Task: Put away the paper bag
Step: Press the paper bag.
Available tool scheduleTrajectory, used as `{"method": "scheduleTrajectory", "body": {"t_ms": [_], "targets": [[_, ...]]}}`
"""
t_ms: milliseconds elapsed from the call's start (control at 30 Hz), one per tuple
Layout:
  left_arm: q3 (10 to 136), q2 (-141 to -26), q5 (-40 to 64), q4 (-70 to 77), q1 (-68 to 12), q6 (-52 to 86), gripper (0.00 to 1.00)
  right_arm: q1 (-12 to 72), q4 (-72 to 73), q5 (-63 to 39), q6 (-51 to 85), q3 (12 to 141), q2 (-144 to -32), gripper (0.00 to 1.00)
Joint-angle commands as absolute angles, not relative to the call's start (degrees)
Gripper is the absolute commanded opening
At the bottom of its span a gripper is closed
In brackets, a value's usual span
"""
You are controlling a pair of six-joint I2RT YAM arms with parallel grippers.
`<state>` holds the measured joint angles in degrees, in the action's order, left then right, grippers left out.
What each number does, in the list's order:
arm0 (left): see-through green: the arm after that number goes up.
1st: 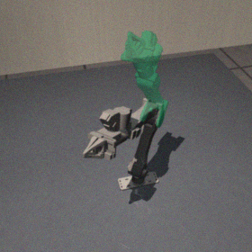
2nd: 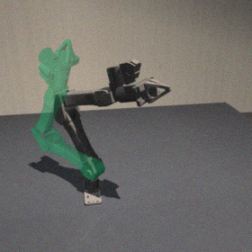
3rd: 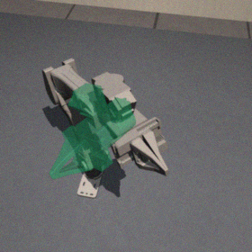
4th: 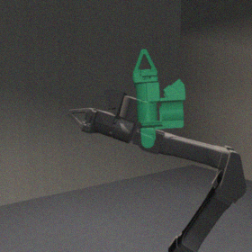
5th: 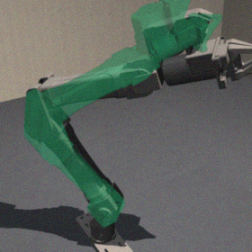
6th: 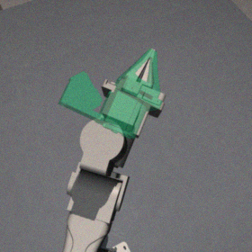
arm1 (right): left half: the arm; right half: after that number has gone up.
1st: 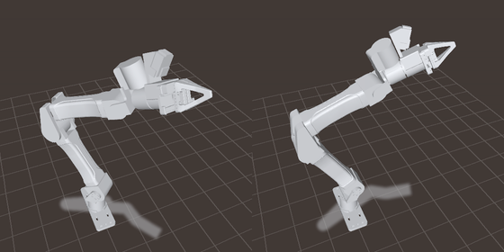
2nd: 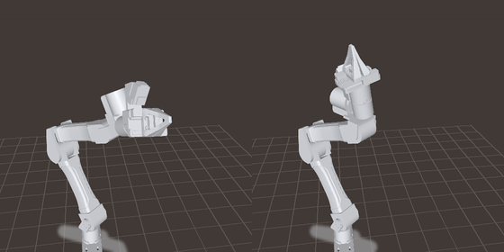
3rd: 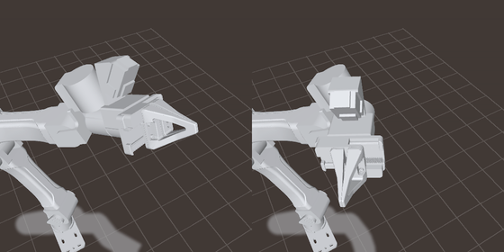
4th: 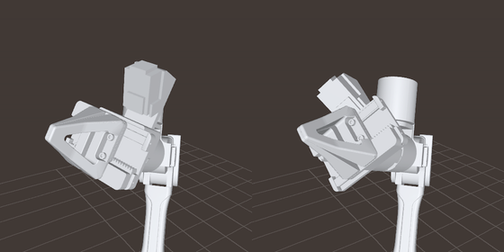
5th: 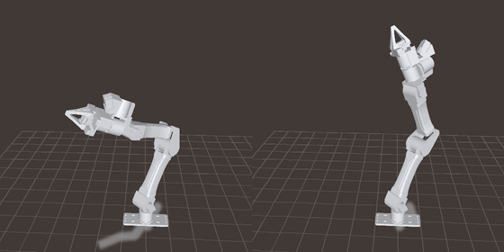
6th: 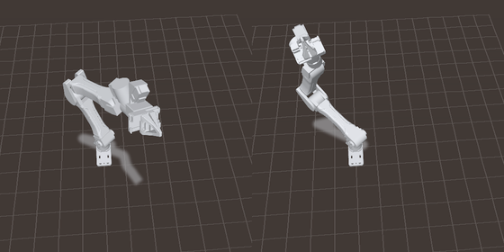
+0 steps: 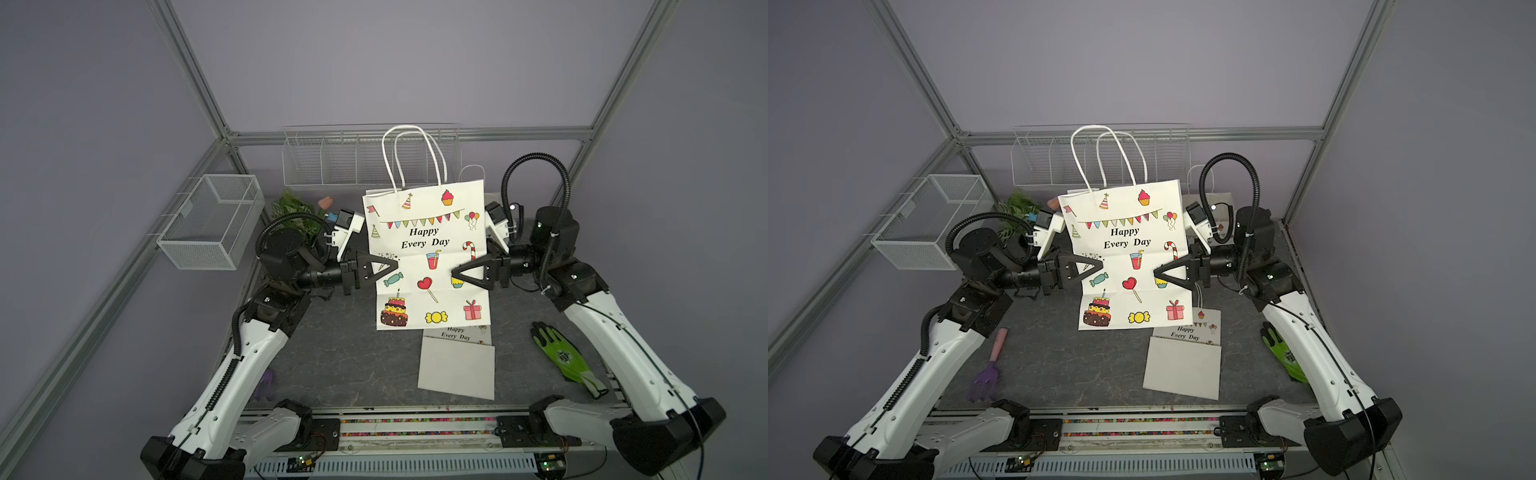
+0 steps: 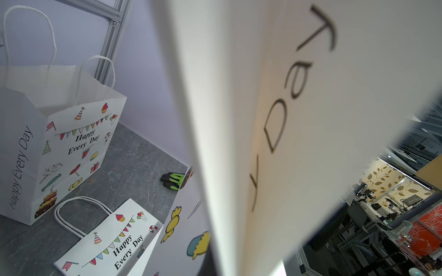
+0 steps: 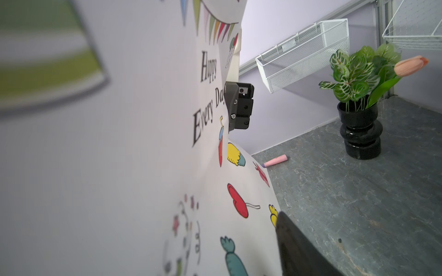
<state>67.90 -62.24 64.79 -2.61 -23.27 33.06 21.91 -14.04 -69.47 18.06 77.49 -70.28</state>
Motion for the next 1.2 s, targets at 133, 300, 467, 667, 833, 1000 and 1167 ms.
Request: {"method": "scheduleTrajectory", "body": {"t_ms": [133, 300, 467, 667, 833, 1000, 1167], "targets": [[70.8, -63.0, 63.5, -10.6, -23.2, 26.9, 0.0, 22.5, -27.6, -64.9, 9.8, 81.3, -68.9, 0.45], [70.0, -63.2, 63.5, -12.1, -23.2, 25.3, 0.0, 22.5, -27.6, -64.9, 9.9, 81.6, -69.4, 0.33], [69.0, -63.8, 63.4, -12.5, -23.2, 24.4, 0.11, 22.1, -29.5, -64.1, 8.5, 81.8, -69.5, 0.16], [68.6, -63.9, 62.2, -12.5, -23.1, 24.0, 0.84, 21.8, -30.3, -62.9, 8.1, 80.8, -69.3, 0.07], [69.0, -62.1, 59.6, -12.2, -22.6, 23.6, 1.0, 21.1, -27.3, -62.2, 10.2, 78.5, -68.3, 0.07], [66.7, -58.7, 58.1, -12.0, -21.6, 23.2, 0.99, 18.8, -25.4, -62.6, 12.4, 77.6, -68.6, 0.07], [63.5, -51.9, 55.0, -13.8, -18.2, 21.7, 0.99, 16.3, -22.4, -63.0, 15.9, 77.5, -68.8, 0.07]]}}
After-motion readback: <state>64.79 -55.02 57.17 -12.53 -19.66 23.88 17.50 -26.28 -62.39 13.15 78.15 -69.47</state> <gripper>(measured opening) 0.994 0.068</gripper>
